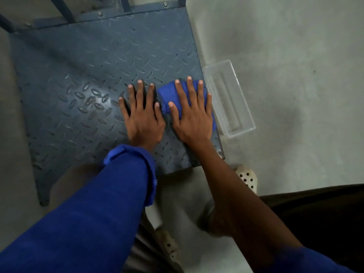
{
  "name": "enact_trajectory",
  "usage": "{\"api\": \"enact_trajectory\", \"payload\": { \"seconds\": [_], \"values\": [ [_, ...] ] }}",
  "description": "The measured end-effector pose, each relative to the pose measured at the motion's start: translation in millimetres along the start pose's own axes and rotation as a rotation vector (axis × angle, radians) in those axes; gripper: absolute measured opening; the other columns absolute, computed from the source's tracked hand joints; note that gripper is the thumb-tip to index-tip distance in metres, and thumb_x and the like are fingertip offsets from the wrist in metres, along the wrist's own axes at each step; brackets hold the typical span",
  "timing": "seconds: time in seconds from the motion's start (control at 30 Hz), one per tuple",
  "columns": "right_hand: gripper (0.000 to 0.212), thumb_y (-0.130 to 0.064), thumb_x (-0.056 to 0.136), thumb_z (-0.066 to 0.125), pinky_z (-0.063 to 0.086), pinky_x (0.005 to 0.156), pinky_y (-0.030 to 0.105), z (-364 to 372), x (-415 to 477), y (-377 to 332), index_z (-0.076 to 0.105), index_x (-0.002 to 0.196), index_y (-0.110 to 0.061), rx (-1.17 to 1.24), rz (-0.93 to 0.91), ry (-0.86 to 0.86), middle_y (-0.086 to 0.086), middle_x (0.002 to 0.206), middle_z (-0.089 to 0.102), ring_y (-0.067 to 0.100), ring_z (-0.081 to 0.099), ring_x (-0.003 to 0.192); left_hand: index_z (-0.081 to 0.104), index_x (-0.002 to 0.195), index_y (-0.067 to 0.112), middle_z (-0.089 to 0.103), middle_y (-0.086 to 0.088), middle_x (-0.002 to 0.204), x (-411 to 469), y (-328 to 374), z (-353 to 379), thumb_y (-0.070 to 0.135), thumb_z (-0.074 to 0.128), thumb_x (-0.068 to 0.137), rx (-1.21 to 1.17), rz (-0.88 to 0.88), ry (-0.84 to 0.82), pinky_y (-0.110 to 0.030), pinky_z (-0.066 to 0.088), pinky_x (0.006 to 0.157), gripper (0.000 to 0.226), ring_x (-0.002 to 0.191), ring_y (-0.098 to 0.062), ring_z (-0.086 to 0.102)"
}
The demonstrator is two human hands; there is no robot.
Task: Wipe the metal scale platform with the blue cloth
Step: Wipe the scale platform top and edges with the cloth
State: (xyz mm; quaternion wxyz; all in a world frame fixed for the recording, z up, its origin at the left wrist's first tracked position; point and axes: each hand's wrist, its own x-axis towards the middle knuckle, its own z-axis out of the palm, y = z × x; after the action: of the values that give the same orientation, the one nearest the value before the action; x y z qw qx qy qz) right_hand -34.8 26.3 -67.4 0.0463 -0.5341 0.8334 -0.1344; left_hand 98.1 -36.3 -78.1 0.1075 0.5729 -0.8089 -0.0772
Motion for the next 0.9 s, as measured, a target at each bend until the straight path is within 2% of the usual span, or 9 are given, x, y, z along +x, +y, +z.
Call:
{"api": "enact_trajectory", "payload": {
  "seconds": [0.2,0.37,0.53,0.6,0.67,0.8,0.9],
  "values": [
    [0.063,-0.055,0.109,0.024,0.014,0.127,0.057,-3,19,-10,0.017,0.166,-0.029,-0.031,0.037,-0.001,0.004,0.174,0.015,0.029,0.005,0.162,0.031,0.166,0.025,0.021,-0.006,0.176,0,2,-4,0.036,0.031,0.112,-0.004,0.003,0.004,-0.059,0.009,0.131,0.056,0.164,-0.031,0.013],
    [0.062,-0.048,0.109,0.035,0.015,0.127,0.056,-13,4,-8,0.027,0.164,-0.019,0.016,0.044,0.053,0.006,0.172,0.024,0.027,0.014,0.161,0.032,0.166,0.023,0.02,-0.006,0.177,-3,2,-9,0.038,0.029,0.112,-0.021,0.01,-0.016,-0.059,0.009,0.131,0.056,0.164,-0.031,0.013],
    [0.058,-0.038,0.11,0.036,0.017,0.128,0.051,-12,16,4,0.025,0.164,-0.023,-0.016,-0.217,0.023,-0.001,0.173,0.021,0.025,0.012,0.161,0.037,0.165,0.022,0.027,-0.012,0.174,48,-32,-8,0.046,0.036,0.109,-0.008,0.144,0.022,-0.06,0.019,0.128,0.061,0.161,-0.036,0.023],
    [0.058,-0.043,0.109,0.035,0.017,0.128,0.05,-1,28,11,0.026,0.164,-0.025,0.006,-0.199,-0.001,-0.002,0.173,0.021,0.026,0.012,0.161,0.03,0.167,0.024,0.022,-0.008,0.176,60,-40,-6,0.05,0.034,0.109,0.023,0.147,0.01,-0.057,0.012,0.131,0.064,0.163,-0.033,0.018],
    [0.058,-0.045,0.108,0.035,0.016,0.128,0.05,6,49,15,0.029,0.163,-0.029,0.0,-0.141,0.044,-0.002,0.172,0.025,0.027,0.015,0.161,0.025,0.169,0.025,0.017,-0.007,0.177,63,-40,-4,0.053,0.033,0.109,0.021,0.149,0.003,-0.056,0.005,0.132,0.066,0.165,-0.031,0.012],
    [0.057,-0.048,0.107,0.028,0.012,0.127,0.06,15,119,-11,0.028,0.163,-0.034,-0.048,0.024,0.065,-0.007,0.17,0.027,0.028,0.016,0.16,0.026,0.168,0.024,0.018,-0.006,0.177,64,-42,-2,0.052,0.036,0.109,-0.003,0.145,0.011,-0.056,0.005,0.132,0.066,0.165,-0.029,0.011],
    [0.059,-0.045,0.107,0.023,0.008,0.127,0.061,24,151,-43,0.023,0.164,-0.031,-0.06,-0.049,-0.008,-0.006,0.171,0.024,0.029,0.011,0.161,0.03,0.167,0.018,0.021,-0.007,0.176,65,-43,-1,0.045,0.039,0.11,-0.033,0.119,0.043,-0.057,0.008,0.132,0.063,0.165,-0.029,0.013]
  ]
}}
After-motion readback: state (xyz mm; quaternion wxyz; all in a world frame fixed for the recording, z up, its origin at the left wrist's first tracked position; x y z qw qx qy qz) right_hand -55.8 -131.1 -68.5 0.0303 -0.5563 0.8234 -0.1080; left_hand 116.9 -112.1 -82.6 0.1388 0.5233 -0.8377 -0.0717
